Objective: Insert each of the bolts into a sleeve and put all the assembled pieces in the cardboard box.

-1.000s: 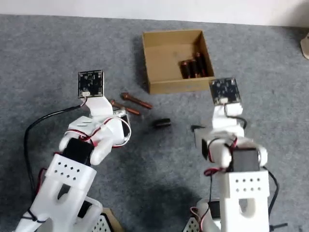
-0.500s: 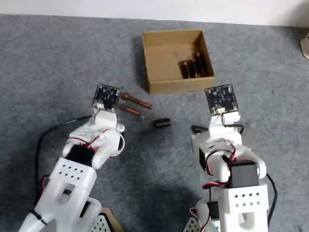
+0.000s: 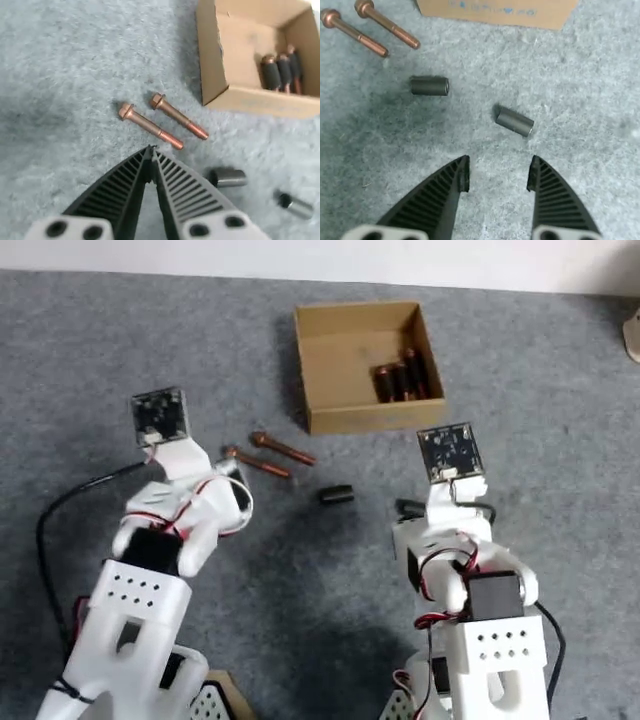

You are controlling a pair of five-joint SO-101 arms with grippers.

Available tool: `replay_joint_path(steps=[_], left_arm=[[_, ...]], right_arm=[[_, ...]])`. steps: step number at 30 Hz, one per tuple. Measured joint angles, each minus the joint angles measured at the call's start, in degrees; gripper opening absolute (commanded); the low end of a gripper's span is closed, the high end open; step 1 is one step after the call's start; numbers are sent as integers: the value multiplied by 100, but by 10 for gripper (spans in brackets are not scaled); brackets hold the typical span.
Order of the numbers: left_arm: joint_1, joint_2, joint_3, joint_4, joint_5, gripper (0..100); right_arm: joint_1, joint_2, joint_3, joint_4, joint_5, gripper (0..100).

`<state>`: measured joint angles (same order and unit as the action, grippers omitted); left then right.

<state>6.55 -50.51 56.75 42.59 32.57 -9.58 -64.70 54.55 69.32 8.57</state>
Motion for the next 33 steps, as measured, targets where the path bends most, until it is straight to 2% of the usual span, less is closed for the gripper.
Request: replay_joint_path(steps=[7,14,25,33], left_arm=[[-35,0,-501,563,738,14],[-44,158,-1046,1073,1134,14],[-35,3086,-3692,2936,1767,18],[-44,4466,-5275,3727,2514,191]], right_arm=[[9,0,501,-457,0,184],[0,0,791,-677,9,184],[0,0,844,-721,9,184],[0,0,844,-721,9,184]])
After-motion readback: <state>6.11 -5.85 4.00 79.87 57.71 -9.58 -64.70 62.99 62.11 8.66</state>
